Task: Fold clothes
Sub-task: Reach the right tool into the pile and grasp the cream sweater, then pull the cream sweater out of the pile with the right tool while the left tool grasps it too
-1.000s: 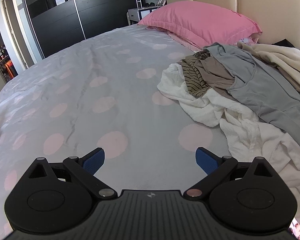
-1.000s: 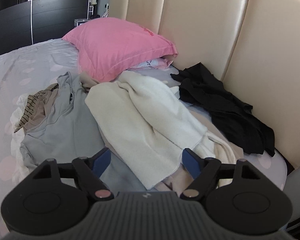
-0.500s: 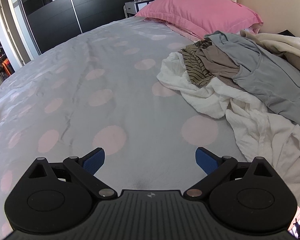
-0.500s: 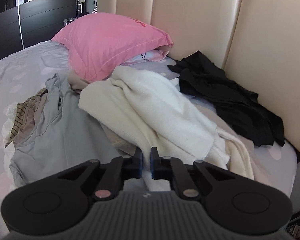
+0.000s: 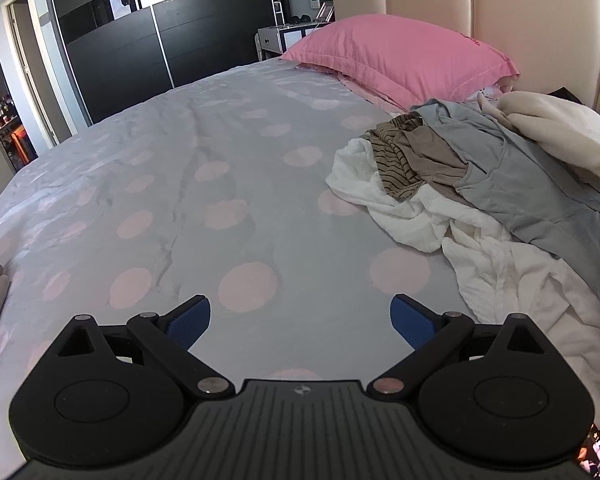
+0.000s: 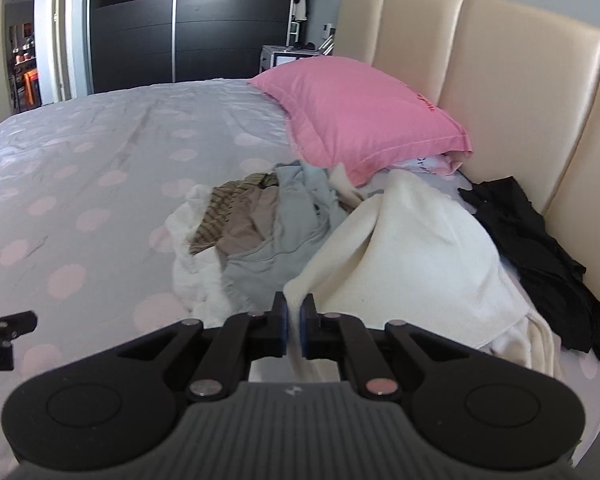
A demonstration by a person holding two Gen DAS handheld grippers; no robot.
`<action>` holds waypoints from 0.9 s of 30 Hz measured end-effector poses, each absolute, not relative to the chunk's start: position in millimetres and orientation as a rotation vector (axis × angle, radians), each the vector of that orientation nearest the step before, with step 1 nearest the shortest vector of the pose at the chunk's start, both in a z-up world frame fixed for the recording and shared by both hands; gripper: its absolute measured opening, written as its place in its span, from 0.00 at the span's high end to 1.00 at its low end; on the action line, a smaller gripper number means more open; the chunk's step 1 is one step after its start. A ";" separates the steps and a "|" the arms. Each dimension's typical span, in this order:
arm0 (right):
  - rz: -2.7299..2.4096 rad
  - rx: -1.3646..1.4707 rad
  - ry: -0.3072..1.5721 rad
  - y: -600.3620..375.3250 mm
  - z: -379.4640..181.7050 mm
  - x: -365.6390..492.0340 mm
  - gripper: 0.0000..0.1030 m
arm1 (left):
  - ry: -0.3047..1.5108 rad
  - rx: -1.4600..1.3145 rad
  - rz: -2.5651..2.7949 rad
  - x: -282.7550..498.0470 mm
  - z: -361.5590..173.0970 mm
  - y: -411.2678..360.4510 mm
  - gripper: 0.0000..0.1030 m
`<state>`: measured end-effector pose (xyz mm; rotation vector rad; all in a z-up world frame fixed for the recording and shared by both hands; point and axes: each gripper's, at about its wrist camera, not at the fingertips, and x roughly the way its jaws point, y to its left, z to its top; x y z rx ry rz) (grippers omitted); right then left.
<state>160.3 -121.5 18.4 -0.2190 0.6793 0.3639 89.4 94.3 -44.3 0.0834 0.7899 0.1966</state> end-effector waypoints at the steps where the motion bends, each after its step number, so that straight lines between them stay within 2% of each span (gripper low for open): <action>1: 0.379 -0.234 0.685 -115.6 17.9 148.7 0.93 | 0.788 0.081 0.197 84.2 -41.0 96.1 0.05; 12: 0.637 -0.300 0.759 -64.7 14.8 23.7 0.93 | 0.769 0.087 0.161 36.2 -17.9 106.6 0.05; 18: 0.831 -0.362 0.850 -23.1 -4.4 -46.0 0.93 | 0.755 0.097 0.146 19.9 -7.7 109.8 0.05; 21: 0.809 -0.360 0.865 -19.2 -10.2 -54.7 0.93 | 0.755 0.098 0.122 13.3 -5.2 108.9 0.05; 23: 0.789 -0.339 0.887 -22.1 -12.4 -51.0 0.90 | 0.758 0.101 0.103 11.1 -5.2 106.6 0.05; 27: 0.763 -0.335 0.881 -32.3 -6.4 -44.6 0.79 | 0.765 0.093 0.074 13.1 -6.7 99.3 0.05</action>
